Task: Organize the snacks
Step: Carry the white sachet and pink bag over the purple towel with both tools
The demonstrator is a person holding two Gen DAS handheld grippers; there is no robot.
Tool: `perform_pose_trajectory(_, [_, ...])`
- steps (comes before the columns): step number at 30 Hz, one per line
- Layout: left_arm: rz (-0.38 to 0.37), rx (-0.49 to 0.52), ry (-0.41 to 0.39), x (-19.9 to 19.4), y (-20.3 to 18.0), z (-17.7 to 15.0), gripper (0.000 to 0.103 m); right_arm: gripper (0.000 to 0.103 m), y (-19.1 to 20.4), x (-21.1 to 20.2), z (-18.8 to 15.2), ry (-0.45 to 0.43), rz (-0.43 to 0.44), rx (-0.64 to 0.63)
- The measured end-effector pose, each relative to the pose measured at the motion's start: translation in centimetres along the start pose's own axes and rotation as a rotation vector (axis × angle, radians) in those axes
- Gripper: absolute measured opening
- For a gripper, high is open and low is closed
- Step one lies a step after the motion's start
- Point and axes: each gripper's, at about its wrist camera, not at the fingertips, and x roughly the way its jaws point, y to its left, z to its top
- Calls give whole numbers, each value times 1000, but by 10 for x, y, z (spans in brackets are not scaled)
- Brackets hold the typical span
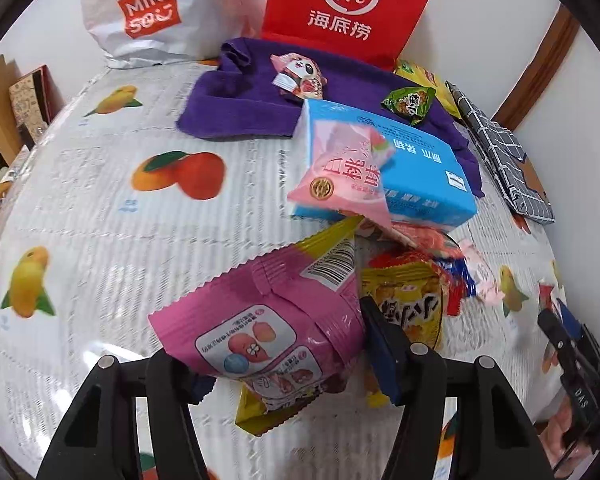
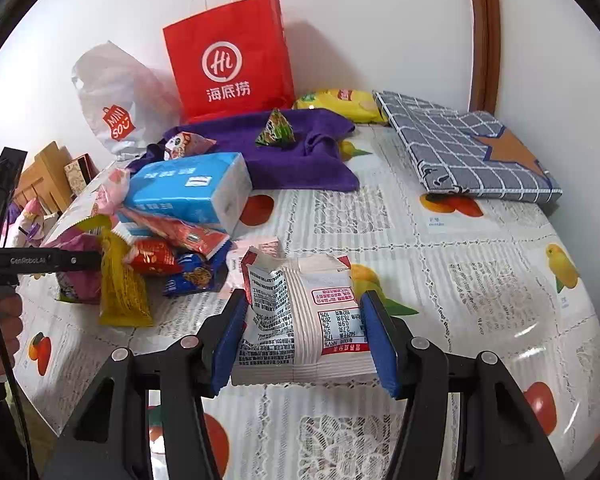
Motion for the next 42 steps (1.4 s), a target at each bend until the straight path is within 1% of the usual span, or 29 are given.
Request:
perform_pose_trajectory(6, [-15, -30, -28, -25, 20, -11, 60, 57, 15, -7, 0, -5, 23, -1])
perform_pose_trajectory(10, [-19, -33, -62, -43, 25, -13, 60, 57, 25, -8, 1, -4, 27, -5])
perform_pose_trajectory(17, [-32, 0, -113, -67, 19, -5, 60, 57, 43, -14, 16, -14, 39, -16])
perform_pose_trajectory(22, [-53, 21, -117, -70, 10, 9, 60, 57, 53, -17, 34, -42, 39, -46])
perform_pose_trajectory(28, [-52, 65, -138, -72, -3, 37, 60, 57, 59, -12, 58, -63, 32, -65])
perform_pose_trajectory(30, [-56, 73, -144, -73, -8, 47, 60, 57, 64, -7, 71, -52, 26, -89])
perform_pose_trajectory(32, [-62, 90, -152, -75, -14, 59, 60, 57, 69, -4, 83, -59, 22, -104])
perform_pose_trajectory(36, [-63, 111, -168, -77, -22, 87, 60, 57, 79, 5, 115, -73, 38, -129])
perform_pose_trajectory(42, [-48, 114, -202, -72, -26, 131, 60, 57, 77, 28, 169, -92, 55, -94])
